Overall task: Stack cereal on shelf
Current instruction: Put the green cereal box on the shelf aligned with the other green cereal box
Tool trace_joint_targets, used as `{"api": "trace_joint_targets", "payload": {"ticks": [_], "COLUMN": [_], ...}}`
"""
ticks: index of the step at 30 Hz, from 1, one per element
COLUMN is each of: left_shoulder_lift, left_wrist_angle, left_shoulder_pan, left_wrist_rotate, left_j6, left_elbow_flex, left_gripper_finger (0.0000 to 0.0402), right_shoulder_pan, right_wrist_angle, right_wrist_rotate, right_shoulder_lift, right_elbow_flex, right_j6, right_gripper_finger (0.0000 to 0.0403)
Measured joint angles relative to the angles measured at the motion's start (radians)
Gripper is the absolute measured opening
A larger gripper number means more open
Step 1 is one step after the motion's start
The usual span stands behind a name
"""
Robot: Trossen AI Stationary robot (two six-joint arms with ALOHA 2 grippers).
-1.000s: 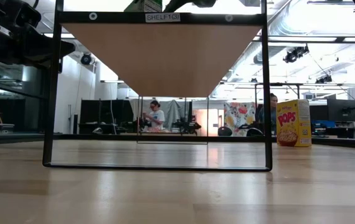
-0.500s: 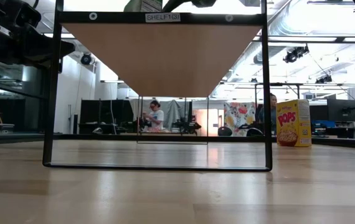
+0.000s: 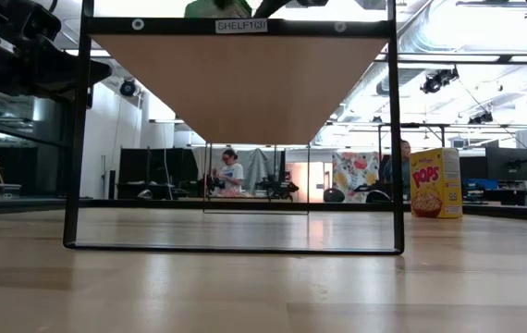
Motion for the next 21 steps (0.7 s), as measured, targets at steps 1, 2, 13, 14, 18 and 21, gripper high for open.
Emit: {"api": "trace_joint_targets", "payload": {"ticks": [1, 2, 13, 14, 18, 21], "left_shoulder_lift": [0.0, 0.0, 0.0, 0.0, 0.0, 0.0], "left_wrist_angle": [0.0, -0.001, 0.0, 0.0, 0.0, -0.001], "left_shoulder_pan": [0.0, 0.0, 0.0, 0.0, 0.0, 0.0], "left_wrist_rotate": [0.0, 0.0, 0.0, 0.0, 0.0, 0.0], "left_j6": [0.0, 0.0, 0.0, 0.0, 0.0, 0.0], "left_elbow_flex": [0.0, 0.0, 0.0, 0.0, 0.0, 0.0], "left_gripper_finger": [0.0003, 0.0003, 0.0003, 0.0003, 0.0003, 0.0003], "right_shoulder_pan": [0.0, 0.0, 0.029, 0.033, 0.049, 0.059], "right_wrist_angle": [0.01, 0.022, 0.068, 0.065, 0.038, 0.025], "right_wrist_rotate": [0.002, 0.002, -0.015, -0.022, -0.054, -0.058], "right_shoulder_lift": [0.0, 0.0, -0.004, -0.004, -0.004, -0.004], "right_elbow_flex": [0.001, 0.001, 0.001, 0.001, 0.001, 0.001], "right_j6": [0.0, -0.001, -0.042, -0.038, -0.019, -0.024], "right_gripper_finger": [0.0236, 0.0236, 0.0236, 0.0236, 0.0236, 0.0236]}}
